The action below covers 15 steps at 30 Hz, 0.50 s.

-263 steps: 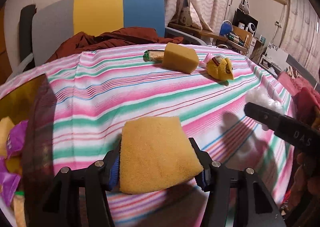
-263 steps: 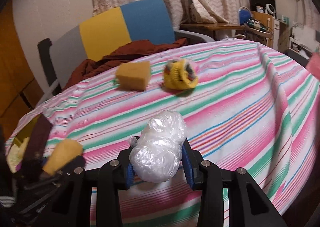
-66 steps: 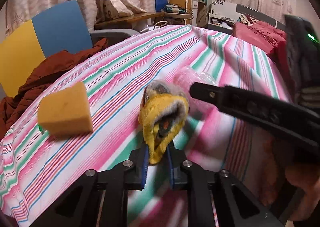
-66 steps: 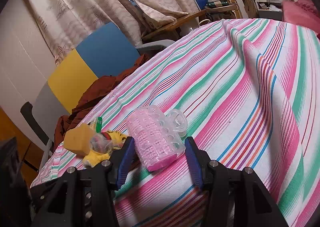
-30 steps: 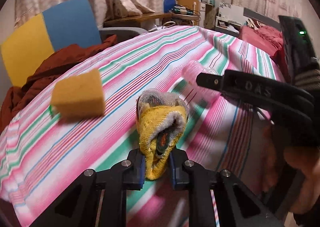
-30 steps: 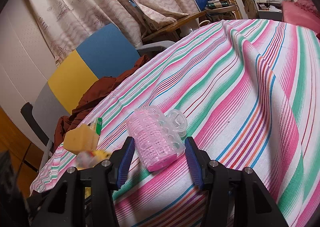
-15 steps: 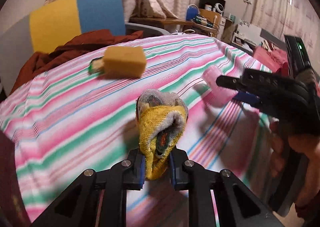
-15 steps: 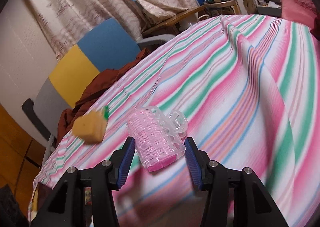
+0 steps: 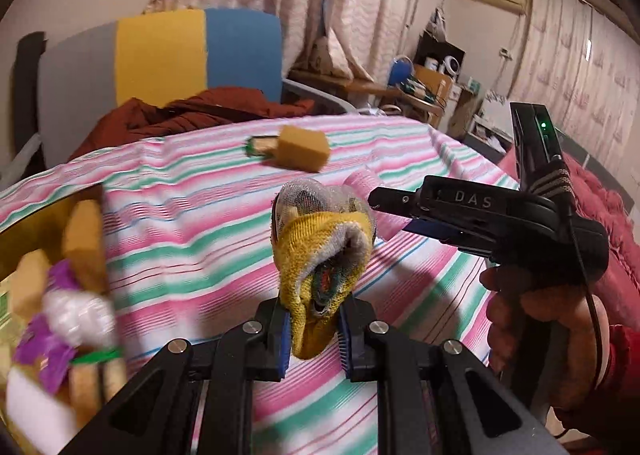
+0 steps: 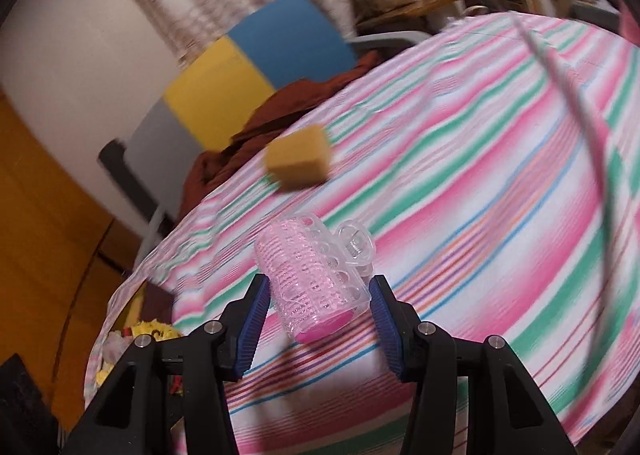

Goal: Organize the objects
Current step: 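Carry the glove bundle with left while right carries the hair roller into the tray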

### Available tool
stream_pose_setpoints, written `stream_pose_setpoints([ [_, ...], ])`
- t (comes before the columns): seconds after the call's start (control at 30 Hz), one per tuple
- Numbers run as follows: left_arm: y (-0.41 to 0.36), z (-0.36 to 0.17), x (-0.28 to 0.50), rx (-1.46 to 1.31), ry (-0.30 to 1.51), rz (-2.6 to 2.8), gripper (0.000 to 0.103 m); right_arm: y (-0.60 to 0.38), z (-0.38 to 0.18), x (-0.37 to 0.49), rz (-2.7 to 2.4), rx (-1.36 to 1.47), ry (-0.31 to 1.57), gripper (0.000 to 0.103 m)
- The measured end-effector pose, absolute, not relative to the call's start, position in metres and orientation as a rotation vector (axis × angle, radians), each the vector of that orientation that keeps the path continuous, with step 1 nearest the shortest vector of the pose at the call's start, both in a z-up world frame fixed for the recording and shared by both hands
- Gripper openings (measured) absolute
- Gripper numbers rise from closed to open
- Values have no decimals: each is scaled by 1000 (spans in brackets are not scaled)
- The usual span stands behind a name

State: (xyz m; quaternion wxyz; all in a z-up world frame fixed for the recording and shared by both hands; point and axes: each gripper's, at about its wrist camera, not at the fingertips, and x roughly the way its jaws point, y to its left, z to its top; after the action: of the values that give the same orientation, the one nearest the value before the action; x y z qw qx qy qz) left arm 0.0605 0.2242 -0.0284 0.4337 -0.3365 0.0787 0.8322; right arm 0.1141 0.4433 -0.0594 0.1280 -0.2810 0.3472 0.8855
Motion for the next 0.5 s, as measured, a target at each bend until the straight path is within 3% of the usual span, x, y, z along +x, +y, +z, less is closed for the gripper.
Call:
stream_pose_setpoints([
  [0.5, 66, -28, 38, -947, 38, 2405, 18, 292, -7, 47, 2997, -1018, 891, 52],
])
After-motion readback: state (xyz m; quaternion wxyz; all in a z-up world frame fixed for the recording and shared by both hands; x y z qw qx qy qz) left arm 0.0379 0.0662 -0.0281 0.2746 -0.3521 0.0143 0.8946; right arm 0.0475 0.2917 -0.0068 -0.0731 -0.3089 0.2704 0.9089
